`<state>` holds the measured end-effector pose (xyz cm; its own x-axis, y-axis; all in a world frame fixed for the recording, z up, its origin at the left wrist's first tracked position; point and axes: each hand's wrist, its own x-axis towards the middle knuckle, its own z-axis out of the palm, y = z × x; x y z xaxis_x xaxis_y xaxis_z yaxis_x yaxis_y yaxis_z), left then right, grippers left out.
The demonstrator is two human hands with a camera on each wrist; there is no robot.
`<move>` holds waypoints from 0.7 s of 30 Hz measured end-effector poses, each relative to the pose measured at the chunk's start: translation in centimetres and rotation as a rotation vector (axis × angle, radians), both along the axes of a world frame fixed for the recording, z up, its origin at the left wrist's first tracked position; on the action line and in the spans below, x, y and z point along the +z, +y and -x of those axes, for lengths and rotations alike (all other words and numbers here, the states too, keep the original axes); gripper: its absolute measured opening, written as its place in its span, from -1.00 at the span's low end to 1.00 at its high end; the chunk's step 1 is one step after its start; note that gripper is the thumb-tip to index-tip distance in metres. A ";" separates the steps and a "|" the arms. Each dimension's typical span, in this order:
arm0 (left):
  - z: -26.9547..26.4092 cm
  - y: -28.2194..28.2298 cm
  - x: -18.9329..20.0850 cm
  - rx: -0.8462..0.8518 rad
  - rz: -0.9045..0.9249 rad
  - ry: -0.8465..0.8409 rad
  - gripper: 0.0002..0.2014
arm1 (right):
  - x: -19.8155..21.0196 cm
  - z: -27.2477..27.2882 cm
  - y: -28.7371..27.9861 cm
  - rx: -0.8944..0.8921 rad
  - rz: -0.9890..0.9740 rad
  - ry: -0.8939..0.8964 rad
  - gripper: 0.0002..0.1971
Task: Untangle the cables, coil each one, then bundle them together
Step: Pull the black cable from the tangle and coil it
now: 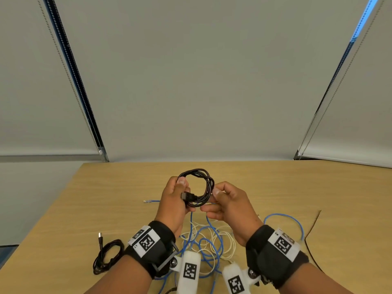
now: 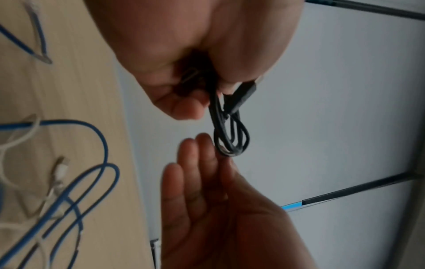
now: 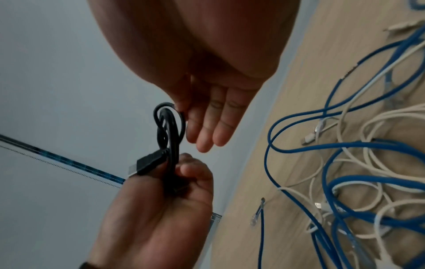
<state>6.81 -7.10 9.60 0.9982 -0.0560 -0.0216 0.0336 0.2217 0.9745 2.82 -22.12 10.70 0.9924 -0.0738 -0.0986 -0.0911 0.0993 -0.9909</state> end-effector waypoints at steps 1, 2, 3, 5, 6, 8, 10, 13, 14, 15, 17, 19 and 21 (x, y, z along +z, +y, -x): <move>0.0 -0.6 0.2 -0.028 0.012 -0.005 -0.71 | 0.1 0.1 -0.3 -0.020 0.010 -0.020 -0.76; 0.1 -0.8 0.4 -0.038 0.007 -0.014 -0.72 | 0.4 0.1 -0.4 -0.022 0.027 -0.039 -0.74; 0.1 -1.0 0.4 -0.039 -0.009 -0.023 -0.74 | 0.6 0.2 -0.5 -0.021 0.063 -0.060 -0.72; 0.3 -1.1 0.5 -0.033 -0.026 -0.028 -0.75 | 0.8 0.2 -0.8 -0.028 0.197 -0.097 -0.70; 0.4 -1.0 0.3 -0.044 -0.020 -0.021 -0.75 | 0.8 0.1 -0.8 -0.041 0.265 -0.108 -0.71; 0.5 -0.5 0.2 -0.098 -0.015 -0.028 -0.74 | 0.8 -0.2 -1.1 -0.082 0.340 -0.111 -0.78; 0.2 0.1 0.2 -0.127 -0.096 -0.103 -0.77 | 1.1 -0.4 -1.8 -0.108 0.372 -0.110 -0.80; -0.8 0.9 0.7 -0.119 -0.227 -0.217 -0.93 | 1.3 -0.9 -2.6 -0.125 0.468 -0.127 -0.77; -1.0 1.1 0.7 -0.120 -0.265 -0.231 -0.93 | 1.2 -0.9 -2.7 -0.120 0.482 -0.125 -0.77; -1.2 1.3 0.8 -0.129 -0.296 -0.239 -0.97 | 1.1 -0.9 -2.6 -0.104 0.482 -0.117 -0.77; -1.4 1.7 0.8 -0.147 -0.342 -0.211 -0.85 | 0.8 -1.0 -2.7 -0.021 0.429 -0.079 -0.74; -1.7 2.4 0.7 -0.211 -0.296 -0.113 -0.75 | 0.7 -1.0 -2.9 0.120 0.285 -0.040 -0.74; -1.7 3.2 0.5 -0.324 -0.121 -0.015 -0.82 | 0.8 -1.0 -3.3 0.282 0.093 -0.017 -0.78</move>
<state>8.50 -3.95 10.11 0.9293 -0.3679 -0.0329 0.0688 0.0849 0.9940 3.84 -25.43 11.46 0.9765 0.1971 -0.0872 -0.0852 -0.0190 -0.9962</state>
